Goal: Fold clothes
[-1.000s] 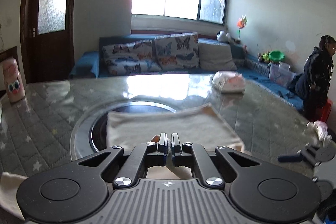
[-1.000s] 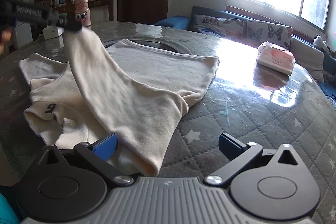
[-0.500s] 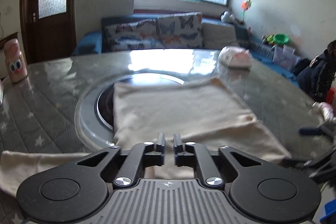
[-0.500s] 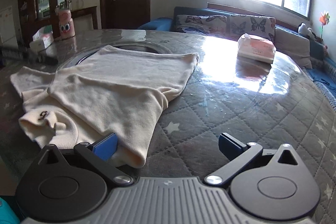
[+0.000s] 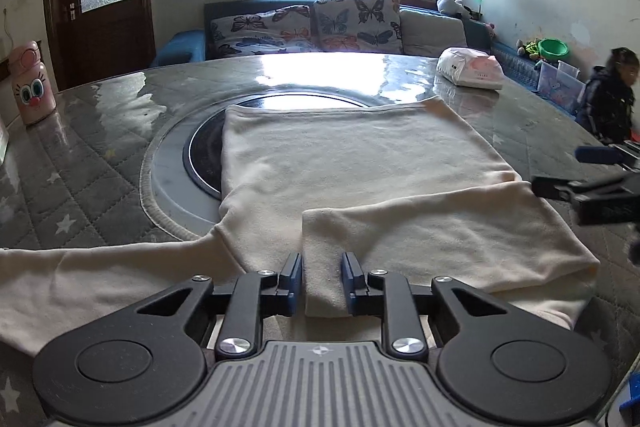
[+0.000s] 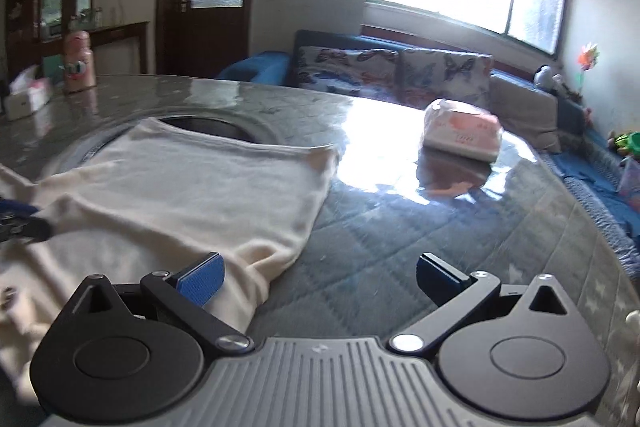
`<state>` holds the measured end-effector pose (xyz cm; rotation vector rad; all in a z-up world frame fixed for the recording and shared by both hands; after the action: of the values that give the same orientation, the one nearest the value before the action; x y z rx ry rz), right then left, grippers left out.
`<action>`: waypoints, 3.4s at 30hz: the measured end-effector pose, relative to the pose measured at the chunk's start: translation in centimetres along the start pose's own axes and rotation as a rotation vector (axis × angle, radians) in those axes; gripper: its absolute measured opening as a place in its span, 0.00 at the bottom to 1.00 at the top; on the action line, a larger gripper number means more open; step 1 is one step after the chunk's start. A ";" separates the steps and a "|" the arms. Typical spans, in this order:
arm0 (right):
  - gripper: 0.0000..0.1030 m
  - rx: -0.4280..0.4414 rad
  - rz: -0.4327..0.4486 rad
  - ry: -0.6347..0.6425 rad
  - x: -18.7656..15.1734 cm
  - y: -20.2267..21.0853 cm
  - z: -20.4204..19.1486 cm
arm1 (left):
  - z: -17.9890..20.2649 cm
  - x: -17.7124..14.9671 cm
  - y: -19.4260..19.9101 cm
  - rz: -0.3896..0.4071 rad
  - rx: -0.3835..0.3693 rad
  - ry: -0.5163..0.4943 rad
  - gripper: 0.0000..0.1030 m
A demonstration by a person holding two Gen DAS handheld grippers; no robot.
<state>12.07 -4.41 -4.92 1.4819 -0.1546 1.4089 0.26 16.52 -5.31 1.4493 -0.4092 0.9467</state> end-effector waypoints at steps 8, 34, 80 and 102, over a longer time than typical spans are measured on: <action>1.00 -0.020 -0.008 0.056 0.2 -1.0 -0.6 | -3.0 0.0 2.5 0.048 0.077 0.087 0.69; 1.00 0.040 0.005 0.072 0.6 0.7 -2.3 | -22.0 -1.5 5.9 0.138 0.586 0.542 0.62; 1.00 0.036 0.041 -0.097 -1.4 3.6 0.7 | 6.6 4.9 0.7 0.039 -0.378 0.192 0.11; 1.00 0.150 0.070 0.047 1.3 2.9 -4.0 | -2.3 -1.3 6.0 0.039 -0.117 0.070 0.37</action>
<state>7.83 -2.11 -3.18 1.5776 -0.0734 1.5388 -5.67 17.47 -2.66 1.3029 -0.4347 0.9861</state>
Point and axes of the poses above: each gripper's, at about its wrist camera, not at the fingertips, and y roughly against the way its jaws point, z to its right, x to its top, the point moved 5 cm from there along -y, roughly the way its jaws point, and after that the axes turned 7 degrees about y, right-handed, at the moved point
